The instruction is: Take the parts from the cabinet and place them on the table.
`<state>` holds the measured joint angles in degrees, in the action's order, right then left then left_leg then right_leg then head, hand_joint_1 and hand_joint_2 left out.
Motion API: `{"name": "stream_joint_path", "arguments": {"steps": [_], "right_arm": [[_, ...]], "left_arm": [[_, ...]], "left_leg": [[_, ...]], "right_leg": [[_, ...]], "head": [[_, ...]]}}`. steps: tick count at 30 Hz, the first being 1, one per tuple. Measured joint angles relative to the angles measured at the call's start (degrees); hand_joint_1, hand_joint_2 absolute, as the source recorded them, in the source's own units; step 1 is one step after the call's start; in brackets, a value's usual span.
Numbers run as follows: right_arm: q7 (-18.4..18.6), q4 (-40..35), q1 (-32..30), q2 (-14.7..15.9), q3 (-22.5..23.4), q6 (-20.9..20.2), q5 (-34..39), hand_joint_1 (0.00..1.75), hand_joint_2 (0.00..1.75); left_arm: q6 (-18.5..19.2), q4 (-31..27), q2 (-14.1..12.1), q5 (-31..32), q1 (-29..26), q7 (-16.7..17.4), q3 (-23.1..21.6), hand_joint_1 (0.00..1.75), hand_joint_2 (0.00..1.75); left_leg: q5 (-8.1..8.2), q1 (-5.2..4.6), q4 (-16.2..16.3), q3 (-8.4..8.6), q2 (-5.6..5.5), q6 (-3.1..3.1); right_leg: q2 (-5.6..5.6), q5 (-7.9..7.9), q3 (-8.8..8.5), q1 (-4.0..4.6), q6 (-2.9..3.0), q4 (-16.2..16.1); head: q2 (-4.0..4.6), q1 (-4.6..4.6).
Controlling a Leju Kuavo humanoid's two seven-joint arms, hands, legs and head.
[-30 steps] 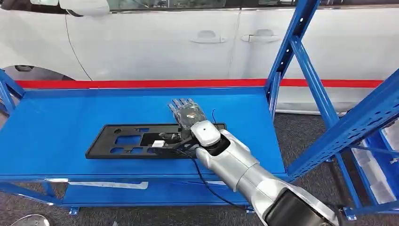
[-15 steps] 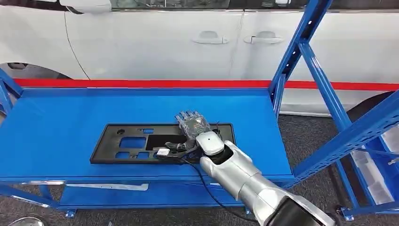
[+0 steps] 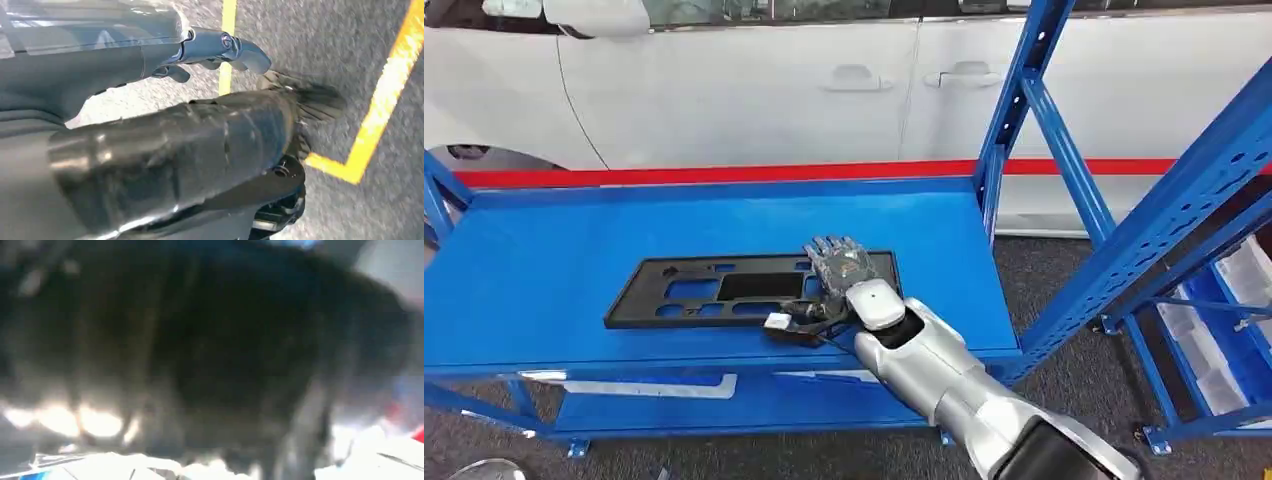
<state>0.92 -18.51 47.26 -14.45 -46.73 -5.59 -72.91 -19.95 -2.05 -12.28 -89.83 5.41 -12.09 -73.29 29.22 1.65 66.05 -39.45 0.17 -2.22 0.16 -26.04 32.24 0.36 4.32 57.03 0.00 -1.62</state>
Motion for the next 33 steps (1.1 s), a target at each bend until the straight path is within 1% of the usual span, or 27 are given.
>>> {"name": "stream_joint_path", "arguments": {"steps": [1,2,3,4,6,7,8,9,11,12,13,14,16,17,18,19,20,21,22,23,26,27,28,29,31,32,33], "right_arm": [[0.02,0.00,-0.21,0.00,0.00,0.57,0.00,0.00,0.00],[0.11,-0.04,-0.34,0.02,0.02,1.38,0.00,0.00,0.00],[0.26,-0.18,-0.29,0.02,0.04,2.27,0.00,0.00,0.00],[0.46,-0.55,-0.02,0.07,0.15,3.19,0.00,0.00,0.00],[0.72,-1.61,1.45,0.09,0.59,4.15,0.00,0.00,0.00],[0.74,-2.01,2.34,0.09,0.70,4.19,-0.11,0.00,0.00],[0.74,-2.34,3.25,0.22,0.83,4.26,-0.35,0.00,0.00],[0.70,-2.65,3.78,0.28,0.85,4.24,-0.50,0.00,0.00],[0.64,-3.12,3.98,0.72,0.90,4.22,-0.76,0.00,0.00],[0.63,-3.28,4.01,0.94,0.90,4.24,-0.96,0.00,0.00],[0.63,-3.43,4.00,1.20,0.90,4.28,-1.09,0.00,0.00],[0.57,-3.52,4.05,1.42,0.90,4.30,-1.18,0.00,0.00],[0.57,-3.54,3.72,1.90,0.90,4.35,-1.33,0.00,0.00],[0.55,-3.52,3.40,2.10,0.90,4.35,-1.35,0.00,0.00],[0.50,-3.52,3.08,2.30,0.90,4.35,-1.36,0.00,0.00],[0.42,-3.52,2.86,2.40,0.90,4.33,-1.46,0.00,0.00],[0.33,-3.50,2.81,2.49,0.90,4.33,-1.55,0.00,0.00],[0.24,-3.52,2.89,2.49,0.90,4.33,-1.60,0.00,0.00],[0.24,-3.52,3.02,2.49,0.92,4.33,-1.62,0.00,0.00],[0.22,-3.52,3.09,2.51,0.94,4.33,-1.66,0.00,0.00],[0.22,-3.52,3.04,2.62,0.94,4.33,-1.68,0.00,0.00],[0.22,-3.54,3.12,2.67,0.94,4.33,-1.70,0.00,0.00],[0.22,-3.61,3.10,2.64,0.96,4.35,-1.70,0.00,0.00],[0.22,-3.61,3.22,2.62,0.96,4.35,-1.70,0.00,0.00],[0.15,-3.58,3.29,2.58,0.96,4.33,-1.70,0.00,0.00],[0.15,-3.56,3.05,2.58,0.96,4.33,-1.73,0.00,0.00],[0.15,-3.54,2.87,2.58,0.96,4.33,-1.73,0.00,0.00]], "left_arm": [[0.11,0.00,0.00,-0.02,-0.06,0.02,0.00,0.00,0.00],[0.13,0.00,0.00,-0.02,-0.14,0.13,0.00,0.00,0.00],[0.17,0.00,0.09,-0.04,-0.21,0.39,0.00,0.00,0.00],[0.20,0.00,0.11,-0.04,-0.28,0.48,-0.02,0.00,0.00],[0.31,0.00,0.11,-0.02,-0.25,0.55,-0.02,0.00,0.00],[0.35,0.00,0.13,0.02,-0.22,0.57,-0.02,0.00,0.00],[0.55,0.00,0.31,0.07,-0.15,0.59,-0.07,0.00,0.00],[0.68,0.00,0.31,0.07,-0.15,0.59,-0.15,0.00,0.00],[0.98,0.00,0.31,0.06,-0.29,0.57,-0.59,0.00,0.00],[1.16,0.00,0.33,0.07,-0.32,0.55,-0.83,0.00,0.00],[1.22,0.00,0.39,0.07,-0.29,0.55,-0.96,0.00,0.00],[1.35,0.00,0.39,0.07,-0.26,0.52,-1.01,0.00,0.00],[1.40,0.00,0.39,0.07,-0.28,0.52,-1.05,0.00,0.00],[1.42,0.00,0.39,0.07,-0.28,0.55,-1.11,0.00,0.00],[1.42,0.00,0.39,0.05,-0.31,0.57,-1.20,0.00,0.00],[1.40,0.00,0.39,0.02,-0.32,0.66,-1.31,0.00,0.00],[1.38,0.00,0.39,0.00,-0.32,0.72,-1.44,0.00,0.00],[1.38,0.00,0.39,0.00,-0.29,0.74,-1.49,0.00,0.00],[1.38,0.00,0.42,0.00,-0.24,0.77,-1.53,0.00,0.00],[1.38,0.00,0.68,-0.02,-0.23,0.79,-1.55,0.00,0.00],[1.36,0.00,0.66,-0.02,-0.15,0.90,-1.66,0.00,0.00],[1.35,0.00,0.63,-0.04,-0.14,0.90,-1.86,0.00,0.00],[1.35,0.00,0.61,-0.02,-0.15,0.92,-2.06,0.00,0.00],[1.35,0.00,0.61,-0.04,-0.23,0.92,-2.14,0.00,0.00],[1.40,0.00,0.63,-0.04,-0.14,0.92,-2.23,0.00,0.00],[1.38,0.00,0.63,-0.04,-0.16,0.92,-2.30,0.00,0.00],[1.38,0.00,0.63,-0.04,-0.23,0.92,-2.32,0.00,0.00]], "left_leg": [[2.15,0.02,4.48,-1.75,0.00,-0.26],[3.48,0.02,8.03,-3.07,0.00,-0.48],[3.41,0.02,9.16,-3.27,0.01,-0.66],[2.06,0.05,7.25,-1.98,0.02,-0.73],[-2.37,0.28,-2.31,3.71,0.07,-0.83],[-3.01,0.39,-6.60,5.76,0.09,-0.78],[-2.28,-0.03,-7.32,6.28,-0.04,-0.51],[-2.50,-0.09,-7.04,5.91,-0.29,0.43],[-2.64,-0.34,-6.98,5.73,-0.33,0.98],[-2.98,-0.18,-7.37,5.75,-0.32,1.54],[-3.26,-0.07,-7.60,5.81,-0.21,2.01],[-3.33,-0.07,-7.65,5.72,-0.18,2.34],[-3.45,-0.12,-7.67,5.49,-0.07,2.76],[-3.47,-0.13,-7.65,5.33,-0.07,2.79],[-3.48,-0.18,-7.62,5.29,-0.08,2.78],[-3.48,-0.22,-7.62,5.30,-0.08,2.78],[-3.49,-0.24,-7.62,5.35,-0.10,2.77],[-3.49,-0.25,-7.62,5.47,-0.10,2.76],[-3.47,-0.25,-7.63,5.59,-0.09,2.72],[-3.58,-0.31,-7.74,5.41,-0.06,2.48],[-4.04,-0.05,-8.26,5.30,-0.09,1.49],[-4.31,-0.21,-8.80,5.60,-0.13,1.00],[-3.66,-0.06,-8.56,5.48,-0.08,0.88],[-2.23,-0.20,-6.70,4.77,-0.12,0.88],[1.90,-0.13,1.54,0.95,-0.14,0.63],[3.41,-0.12,5.75,-1.10,-0.14,0.42],[3.74,-0.12,8.03,-2.31,-0.14,0.29]], "right_leg": [[-0.09,0.13,0.25,0.15,0.11,0.04],[-0.13,0.24,0.51,0.27,0.10,0.09],[-0.11,0.35,0.80,0.30,-0.01,0.28],[-0.07,0.38,1.06,0.29,-0.05,0.56],[0.05,0.15,1.46,0.14,-0.38,1.49],[0.09,-0.13,1.80,0.15,-0.79,2.07],[0.17,-0.33,2.45,0.64,-1.12,2.82],[0.20,-0.22,2.79,0.57,-1.30,2.94],[0.16,0.03,2.76,0.50,-1.72,2.82],[0.19,-0.08,2.83,0.43,-2.01,3.01],[0.21,-1.09,3.20,0.16,-2.39,4.02],[0.11,-2.69,4.15,0.15,-2.68,6.01],[0.13,-7.24,8.12,-0.15,-3.21,14.85],[0.12,-8.48,9.96,-0.27,-3.32,18.66],[0.11,-8.35,10.66,-0.39,-3.31,20.06],[0.12,-7.08,10.10,-0.41,-3.16,18.92],[0.13,-4.78,8.31,-0.35,-2.87,15.34],[0.13,-1.84,5.42,-0.15,-2.38,9.61],[0.14,0.31,2.80,0.20,-1.77,4.38],[0.13,-0.62,1.96,0.53,-1.40,3.10],[0.19,-0.20,2.29,0.88,-1.10,2.24],[0.18,0.28,1.97,0.83,-0.61,1.28],[-0.04,0.97,1.09,-0.06,-0.53,-0.01],[0.02,1.26,0.74,0.04,-0.09,-0.69],[-0.10,1.34,0.78,0.18,0.01,-0.66],[-0.13,1.29,0.84,0.30,0.06,-0.57],[-0.11,1.29,0.97,0.38,0.06,-0.44]], "head": [[0.00,0.00],[0.00,0.00],[0.00,0.00],[0.00,0.00],[0.00,0.00],[0.00,0.02],[0.00,-0.02],[0.00,0.11],[0.00,0.11],[0.00,0.09],[0.00,0.09],[0.00,0.15],[0.00,0.09],[0.00,0.11],[0.00,0.11],[0.00,0.11],[0.00,0.11],[0.00,0.11],[0.00,0.11],[0.00,0.02],[0.00,0.13],[0.00,0.13],[-0.02,0.09],[0.00,0.13],[0.00,0.04],[0.00,0.07],[0.00,0.07]]}}
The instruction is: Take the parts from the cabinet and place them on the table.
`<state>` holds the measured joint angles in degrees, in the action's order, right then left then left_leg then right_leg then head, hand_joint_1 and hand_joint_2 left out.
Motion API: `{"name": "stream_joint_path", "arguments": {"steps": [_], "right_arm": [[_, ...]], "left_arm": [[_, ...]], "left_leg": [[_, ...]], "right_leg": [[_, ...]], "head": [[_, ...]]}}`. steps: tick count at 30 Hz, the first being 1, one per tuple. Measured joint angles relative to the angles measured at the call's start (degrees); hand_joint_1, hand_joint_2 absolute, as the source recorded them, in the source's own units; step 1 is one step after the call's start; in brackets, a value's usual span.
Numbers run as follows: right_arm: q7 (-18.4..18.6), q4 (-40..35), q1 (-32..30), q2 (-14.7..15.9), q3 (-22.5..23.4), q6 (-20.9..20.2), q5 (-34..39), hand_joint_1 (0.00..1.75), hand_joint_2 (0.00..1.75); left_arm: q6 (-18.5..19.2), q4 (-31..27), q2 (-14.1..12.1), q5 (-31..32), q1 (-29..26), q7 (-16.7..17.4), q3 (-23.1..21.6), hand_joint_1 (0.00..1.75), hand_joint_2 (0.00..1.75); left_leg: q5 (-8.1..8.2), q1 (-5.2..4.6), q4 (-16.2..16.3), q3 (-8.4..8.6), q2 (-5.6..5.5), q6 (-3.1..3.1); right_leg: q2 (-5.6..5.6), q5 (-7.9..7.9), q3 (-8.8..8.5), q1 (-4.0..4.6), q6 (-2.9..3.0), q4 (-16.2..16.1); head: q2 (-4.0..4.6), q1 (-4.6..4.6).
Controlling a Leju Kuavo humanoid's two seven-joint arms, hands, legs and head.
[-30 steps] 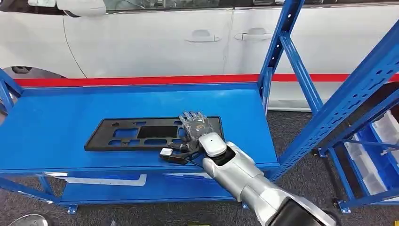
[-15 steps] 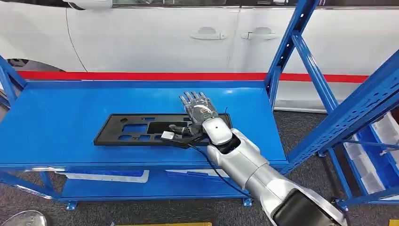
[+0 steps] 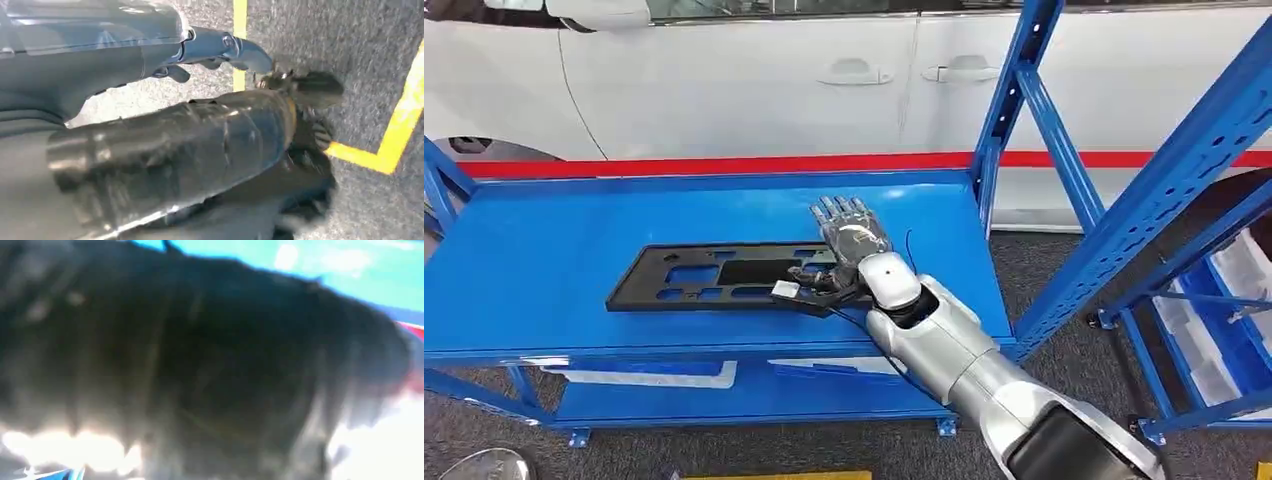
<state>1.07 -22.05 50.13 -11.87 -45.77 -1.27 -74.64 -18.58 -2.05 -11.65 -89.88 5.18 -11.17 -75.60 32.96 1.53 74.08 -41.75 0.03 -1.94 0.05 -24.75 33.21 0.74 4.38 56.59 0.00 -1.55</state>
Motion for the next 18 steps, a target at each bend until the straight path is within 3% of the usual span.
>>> {"name": "stream_joint_path", "arguments": {"steps": [1,2,4,5,8,10,12,14,15,16,17,18], "right_arm": [[0.00,0.00,-0.09,0.00,0.00,-0.09,0.00,0.00,0.00],[0.00,0.00,-0.10,0.00,0.00,-0.18,0.00,0.00,0.00],[-0.11,0.00,-0.06,-0.04,0.00,-0.48,0.00,0.00,0.00],[-0.24,0.00,-0.04,-0.04,0.00,-0.87,-0.09,0.00,0.00],[-0.81,0.04,-0.30,-0.20,0.00,-1.01,-0.18,0.00,0.00],[-1.16,0.15,-0.45,-0.22,0.00,-1.05,-0.17,0.00,0.00],[-1.20,0.26,-0.52,-0.22,0.02,-1.16,-0.17,0.00,0.00],[-1.33,0.48,-1.16,-0.22,0.02,-1.33,-0.17,0.00,0.00],[-1.42,0.65,-1.71,-0.22,0.02,-1.33,-0.15,0.00,0.00],[-1.51,0.83,-2.18,-0.22,0.02,-1.33,-0.13,0.00,0.00],[-1.70,0.92,-2.51,-0.22,0.02,-1.33,-0.04,0.00,0.00],[-1.90,0.96,-2.63,-0.31,0.02,-1.33,0.09,0.00,0.00]], "left_arm": [[0.00,0.00,-0.02,-0.02,-0.08,0.00,-0.02,0.00,0.00],[-0.04,0.00,-0.02,-0.02,-0.14,0.00,-0.04,0.00,0.00],[-0.04,0.00,-0.20,-0.02,-0.04,0.11,-0.04,0.00,0.00],[-0.02,0.00,-0.18,-0.02,0.08,0.17,-0.04,0.00,0.00],[-0.09,0.00,-0.24,-0.02,0.07,0.64,-0.07,0.00,0.00],[-0.22,0.00,-0.26,-0.04,0.08,0.83,-0.11,0.00,0.00],[-0.31,0.00,-0.35,-0.02,0.15,0.83,-0.11,0.00,0.00],[-0.39,0.00,-0.37,-0.02,0.11,0.83,-0.13,0.00,0.00],[-0.44,0.00,-0.42,-0.02,0.08,0.83,-0.13,0.00,0.00],[-0.46,0.00,-0.48,0.02,0.08,0.83,-0.13,0.00,0.00],[-0.48,0.00,-0.50,0.02,0.09,0.83,-0.15,0.00,0.00],[-0.48,0.00,-0.52,0.02,0.12,0.83,-0.22,0.00,0.00]], "left_leg": [[-0.98,0.00,-0.45,0.16,0.01,-0.10],[-3.11,0.07,-3.52,1.67,0.02,-0.16],[-7.93,0.32,-13.53,6.94,0.09,-0.24],[-6.67,0.23,-15.72,8.14,0.00,-0.14],[-7.19,-0.32,-15.69,7.78,-0.32,0.98],[-7.69,-0.02,-16.21,7.83,-0.25,1.80],[-7.88,-0.08,-16.29,7.69,-0.13,2.46],[-7.91,-0.11,-16.31,7.57,-0.05,2.54],[-7.91,-0.12,-16.18,7.46,-0.05,2.54],[-7.91,-0.13,-16.17,7.44,-0.06,2.54],[-7.91,-0.14,-16.17,7.46,-0.09,2.53],[-7.90,-0.14,-16.16,7.50,-0.11,2.52]], "right_leg": [[0.05,-0.03,0.15,0.00,-0.02,0.22],[0.15,-0.18,0.28,-0.01,-0.10,0.53],[0.25,-0.73,0.38,-0.12,-0.59,1.46],[0.27,-1.02,0.68,-0.01,-0.99,1.89],[0.32,-1.05,1.29,0.16,-1.56,2.53],[0.39,-1.49,1.60,0.08,-2.07,2.96],[0.25,-5.06,3.63,-0.25,-2.80,7.76],[0.25,-9.14,7.53,-0.54,-3.23,16.42],[0.23,-9.96,9.18,-0.72,-3.32,19.85],[0.24,-9.30,9.34,-0.85,-3.31,20.14],[0.23,-7.47,8.19,-0.88,-3.14,17.76],[0.24,-4.92,5.91,-0.86,-2.85,13.16]], "head": [[0.00,-0.02],[0.00,0.00],[0.00,0.00],[0.00,0.00],[0.00,0.02],[0.00,0.02],[0.00,0.07],[0.00,0.09],[0.00,0.07],[0.00,0.05],[0.00,0.07],[0.00,0.07]]}}
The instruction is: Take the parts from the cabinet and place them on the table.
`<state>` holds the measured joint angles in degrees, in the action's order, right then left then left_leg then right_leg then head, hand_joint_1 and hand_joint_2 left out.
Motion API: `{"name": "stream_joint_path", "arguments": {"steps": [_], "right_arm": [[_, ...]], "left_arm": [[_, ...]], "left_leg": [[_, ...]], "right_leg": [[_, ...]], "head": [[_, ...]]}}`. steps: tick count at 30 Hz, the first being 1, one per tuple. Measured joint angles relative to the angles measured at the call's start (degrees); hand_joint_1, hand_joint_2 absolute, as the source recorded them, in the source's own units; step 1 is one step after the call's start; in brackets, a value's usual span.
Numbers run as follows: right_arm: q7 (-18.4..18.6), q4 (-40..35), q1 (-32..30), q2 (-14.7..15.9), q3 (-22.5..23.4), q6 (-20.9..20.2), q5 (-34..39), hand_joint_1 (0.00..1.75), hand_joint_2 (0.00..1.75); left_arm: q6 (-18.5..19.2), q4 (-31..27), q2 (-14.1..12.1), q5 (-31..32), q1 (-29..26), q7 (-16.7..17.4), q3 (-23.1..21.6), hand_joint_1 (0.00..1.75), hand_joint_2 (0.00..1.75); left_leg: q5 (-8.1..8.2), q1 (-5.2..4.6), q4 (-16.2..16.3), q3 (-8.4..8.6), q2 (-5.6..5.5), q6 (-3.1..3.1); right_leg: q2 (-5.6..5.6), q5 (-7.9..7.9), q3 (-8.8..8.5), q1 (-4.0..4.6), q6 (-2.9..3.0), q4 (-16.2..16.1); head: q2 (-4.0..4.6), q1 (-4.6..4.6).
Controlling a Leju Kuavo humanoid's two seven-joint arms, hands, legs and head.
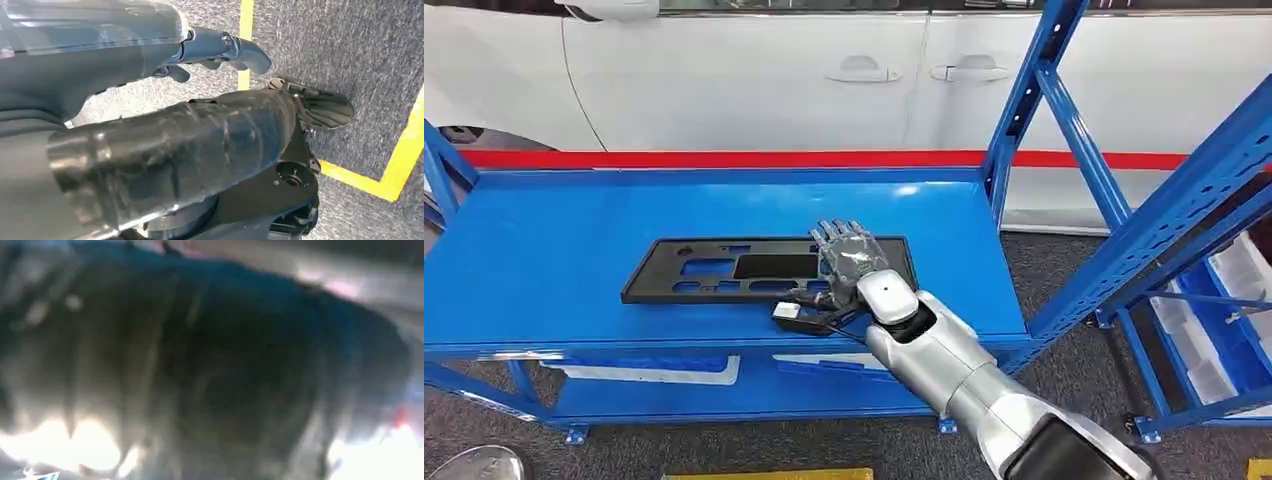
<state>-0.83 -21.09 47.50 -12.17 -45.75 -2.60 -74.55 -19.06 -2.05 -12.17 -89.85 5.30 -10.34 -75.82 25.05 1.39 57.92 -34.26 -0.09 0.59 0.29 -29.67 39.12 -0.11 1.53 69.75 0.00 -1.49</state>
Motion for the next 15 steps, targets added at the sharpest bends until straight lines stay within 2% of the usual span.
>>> {"name": "stream_joint_path", "arguments": {"steps": [1,2,3,5,6,7,8,9,14,15], "right_arm": [[-0.09,0.00,0.00,-0.09,0.00,0.00,0.11,0.00,0.00],[-0.11,0.00,0.01,-0.24,0.02,0.00,0.13,0.00,0.00],[-0.11,0.07,-0.01,-0.39,0.04,-0.02,0.15,0.00,0.00],[-0.17,0.13,-0.27,-0.55,0.06,-0.02,0.17,0.00,0.00],[-0.17,0.15,-0.39,-0.55,0.07,-0.04,0.17,0.00,0.00],[-0.26,0.13,-0.37,-0.59,0.09,-0.15,0.17,0.00,0.00],[-0.48,0.17,-0.44,-0.83,0.09,-0.50,0.18,0.00,0.00],[-0.72,0.22,-0.44,-1.07,0.09,-0.61,0.20,0.00,0.00],[-0.85,0.26,-0.48,-1.16,0.09,-0.70,0.24,0.00,0.00],[-0.96,0.26,-0.54,-1.25,0.09,-0.74,0.24,0.00,0.00]], "left_arm": [[0.00,0.00,0.02,0.00,0.01,0.00,-0.04,0.00,0.00],[0.00,0.00,0.02,0.00,0.03,0.00,-0.13,0.00,0.00],[0.00,0.00,0.15,0.00,0.08,0.00,-0.22,0.00,0.00],[0.00,0.00,0.11,0.00,0.07,0.00,-0.31,0.00,0.00],[0.00,0.00,0.11,0.00,0.07,0.00,-0.33,0.00,0.00],[-0.02,0.00,0.11,-0.02,0.10,0.00,-0.33,0.00,0.00],[-0.02,0.00,0.06,-0.02,0.02,0.00,-0.35,0.00,0.00],[-0.02,0.00,0.07,-0.02,0.01,0.00,-0.37,0.00,0.00],[0.02,0.00,0.07,-0.02,0.03,0.00,-0.37,0.00,0.00],[0.02,0.00,0.07,-0.02,0.05,-0.02,-0.39,0.00,0.00]], "left_leg": [[0.01,0.00,0.00,0.10,0.00,-0.03],[0.01,0.11,-0.09,0.12,0.05,-0.10],[-0.08,-0.12,-0.02,-0.08,0.03,-0.50],[-0.23,0.15,-0.22,-0.13,0.05,-1.20],[-0.46,0.23,-0.60,0.05,0.05,-1.58],[-0.50,-0.19,-0.84,0.24,0.08,-2.09],[0.36,0.16,0.00,-0.08,0.12,-2.05],[2.27,0.10,2.55,-1.25,0.05,-2.01],[3.22,0.11,4.22,-2.04,0.04,-2.03],[4.02,0.11,5.76,-2.74,0.04,-2.08]], "right_leg": [[0.00,2.50,-2.68,0.14,0.43,-5.33],[-0.02,3.52,-4.76,0.51,0.97,-9.95],[-0.07,3.12,-5.09,0.84,1.08,-10.55],[0.06,3.29,-4.91,1.07,1.27,-10.66],[0.07,3.43,-4.95,1.17,1.49,-10.85],[0.02,4.01,-5.46,0.80,2.05,-12.06],[-0.13,4.51,-6.11,0.55,2.16,-12.92],[-0.13,4.76,-6.28,0.48,2.71,-13.39],[-0.13,4.80,-6.26,0.45,2.75,-13.44],[-0.12,4.80,-6.22,0.50,2.75,-13.43]], "head": [[0.00,0.00],[0.00,0.00],[0.00,-0.06],[0.00,-0.02],[0.00,0.00],[0.00,-0.06],[0.00,0.02],[0.00,-0.15],[0.00,-0.11],[0.00,-0.09]]}}
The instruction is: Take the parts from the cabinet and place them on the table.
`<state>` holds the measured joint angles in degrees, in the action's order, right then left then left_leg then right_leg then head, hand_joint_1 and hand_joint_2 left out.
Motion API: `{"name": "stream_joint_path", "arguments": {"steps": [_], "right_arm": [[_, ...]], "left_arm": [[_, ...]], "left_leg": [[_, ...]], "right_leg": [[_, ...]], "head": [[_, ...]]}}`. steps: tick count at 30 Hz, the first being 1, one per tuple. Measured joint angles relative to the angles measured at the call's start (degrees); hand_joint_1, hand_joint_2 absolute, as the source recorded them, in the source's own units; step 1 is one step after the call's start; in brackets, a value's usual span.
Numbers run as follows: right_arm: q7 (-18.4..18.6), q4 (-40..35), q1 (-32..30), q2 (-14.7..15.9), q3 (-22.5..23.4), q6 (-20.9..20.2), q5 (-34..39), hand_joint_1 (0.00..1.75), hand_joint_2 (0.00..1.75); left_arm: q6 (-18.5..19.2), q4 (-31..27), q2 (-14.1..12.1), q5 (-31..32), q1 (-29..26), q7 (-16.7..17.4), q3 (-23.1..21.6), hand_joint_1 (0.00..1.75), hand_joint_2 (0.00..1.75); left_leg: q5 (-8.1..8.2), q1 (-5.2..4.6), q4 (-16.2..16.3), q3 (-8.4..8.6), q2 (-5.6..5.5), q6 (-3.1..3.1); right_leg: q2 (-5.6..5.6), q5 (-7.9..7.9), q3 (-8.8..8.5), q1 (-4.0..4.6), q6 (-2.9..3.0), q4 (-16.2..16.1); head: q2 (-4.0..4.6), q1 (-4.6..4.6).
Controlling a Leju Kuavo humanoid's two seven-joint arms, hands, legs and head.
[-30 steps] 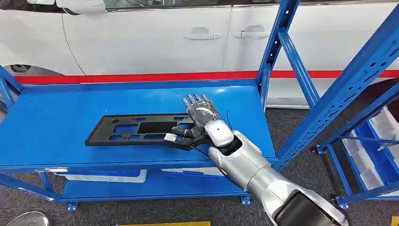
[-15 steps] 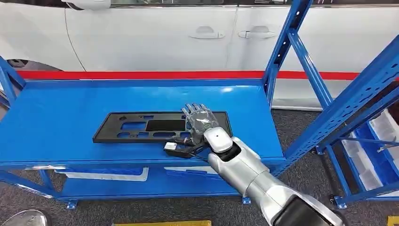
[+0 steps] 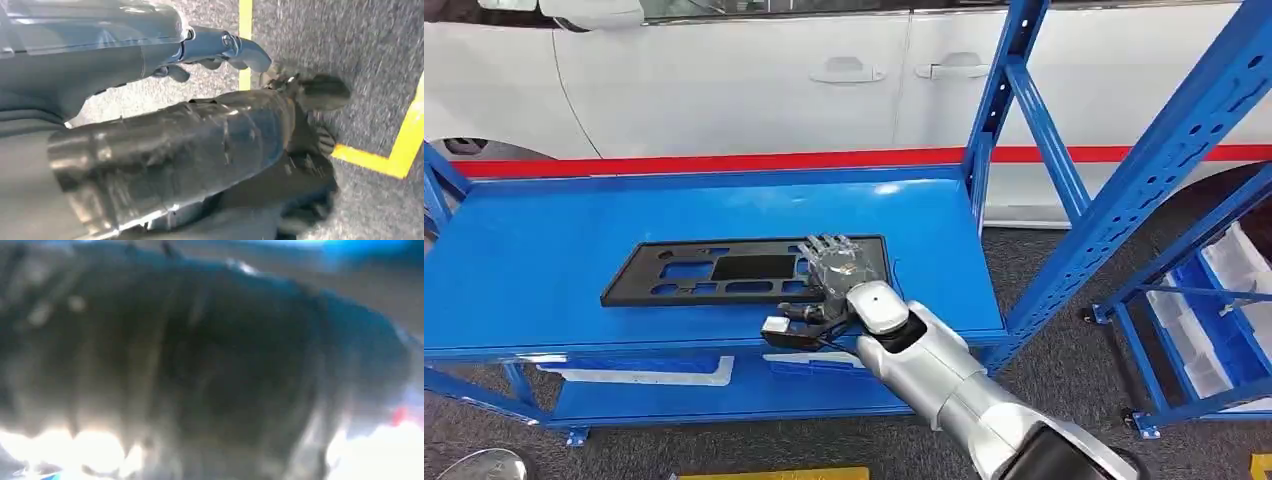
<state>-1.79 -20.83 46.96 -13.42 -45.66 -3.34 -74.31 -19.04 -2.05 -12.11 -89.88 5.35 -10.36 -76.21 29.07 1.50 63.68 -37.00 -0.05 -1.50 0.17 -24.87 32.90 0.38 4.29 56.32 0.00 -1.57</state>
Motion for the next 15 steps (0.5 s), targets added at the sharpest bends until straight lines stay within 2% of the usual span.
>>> {"name": "stream_joint_path", "arguments": {"steps": [1,2,3,4,5,6,8,10,12,13,14,15], "right_arm": [[-0.37,0.20,-0.84,-0.37,0.00,-0.31,-0.02,0.00,0.00],[-0.52,0.55,-2.06,-0.63,0.00,-0.61,-0.11,0.00,0.00],[-0.52,0.70,-2.26,-1.01,0.00,-0.65,-0.11,0.00,0.00],[-0.52,0.70,-2.21,-1.14,0.00,-0.65,-0.11,0.00,0.00],[-0.52,0.74,-2.11,-1.18,0.00,-0.65,-0.11,0.00,0.00],[-0.55,0.79,-2.17,-1.27,0.00,-0.70,-0.11,0.00,0.00],[-0.55,0.87,-2.37,-1.33,0.00,-0.72,-0.11,0.00,0.00],[-0.52,1.00,-2.43,-1.33,0.00,-0.72,-0.11,0.00,0.00],[-0.50,1.09,-2.34,-1.33,0.00,-0.72,-0.11,0.00,0.00],[-0.50,1.20,-2.53,-1.33,0.00,-0.72,-0.11,0.00,0.00],[-0.50,1.33,-2.77,-1.33,0.00,-0.74,-0.11,0.00,0.00],[-0.50,1.47,-3.10,-1.31,0.00,-0.76,-0.11,0.00,0.00]], "left_arm": [[-0.02,0.00,-0.02,0.02,0.04,0.02,-0.02,0.00,0.00],[-0.09,0.00,-0.04,-0.02,-0.06,0.22,-0.07,0.00,0.00],[-0.22,0.00,-0.20,-0.02,-0.03,0.24,-0.24,0.00,0.00],[-0.28,0.00,-0.22,-0.02,0.02,0.28,-0.35,0.00,0.00],[-0.28,0.00,-0.17,-0.02,0.12,0.37,-0.50,0.00,0.00],[-0.37,0.00,-0.17,-0.02,0.20,0.35,-0.66,0.00,0.00],[-0.46,0.00,-0.20,-0.02,0.10,0.44,-0.81,0.00,0.00],[-0.68,0.00,-0.17,0.00,0.11,0.72,-0.90,0.00,0.00],[-0.81,0.00,-0.20,0.02,0.20,0.79,-0.92,0.00,0.00],[-0.85,0.00,-0.20,0.02,0.19,0.81,-0.92,0.00,0.00],[-0.90,0.00,-0.20,0.02,0.18,0.87,-0.92,0.00,0.00],[-0.98,0.00,-0.22,0.02,0.15,0.87,-0.92,0.00,0.00]], "left_leg": [[3.25,0.02,7.59,-3.51,0.00,-0.31],[2.34,0.02,9.32,-4.41,0.01,-0.57],[-3.02,0.25,-0.69,0.84,0.06,-0.65],[-3.93,0.38,-5.21,3.07,0.09,-0.68],[-3.03,-0.11,-5.73,3.74,-0.07,-0.57],[-3.30,-0.12,-5.65,3.50,-0.31,0.10],[-3.28,-0.37,-5.55,3.33,-0.34,0.45],[-3.72,-0.08,-6.06,3.44,-0.24,1.33],[-3.82,-0.08,-6.11,3.34,-0.14,1.83],[-3.87,-0.10,-6.11,3.27,-0.04,1.94],[-3.86,-0.12,-6.08,3.15,-0.02,1.95],[-3.84,-0.17,-6.02,3.08,-0.01,1.96]], "right_leg": [[-0.03,-0.03,0.05,0.21,0.04,0.12],[0.01,-0.11,0.24,0.34,0.00,0.41],[0.21,-0.60,0.40,0.25,-0.38,1.29],[0.23,-0.97,0.47,0.19,-0.68,1.85],[0.32,-1.26,0.90,0.67,-1.10,2.35],[0.35,-1.27,1.16,0.60,-1.18,2.66],[0.32,-1.21,1.18,0.52,-1.32,2.70],[0.46,-1.80,1.35,0.37,-1.98,3.32],[0.31,-5.11,3.33,0.15,-2.52,7.75],[0.28,-8.11,6.10,-0.03,-2.81,13.74],[0.22,-9.64,8.05,-0.16,-2.92,17.76],[0.14,-10.05,9.47,-0.27,-2.97,20.54]], "head": [[0.00,0.00],[0.00,0.00],[0.00,0.00],[0.00,0.00],[0.00,-0.02],[0.00,0.09],[0.00,0.07],[0.00,0.05],[0.00,0.09],[0.00,0.07],[0.00,0.09],[0.00,0.11]]}}
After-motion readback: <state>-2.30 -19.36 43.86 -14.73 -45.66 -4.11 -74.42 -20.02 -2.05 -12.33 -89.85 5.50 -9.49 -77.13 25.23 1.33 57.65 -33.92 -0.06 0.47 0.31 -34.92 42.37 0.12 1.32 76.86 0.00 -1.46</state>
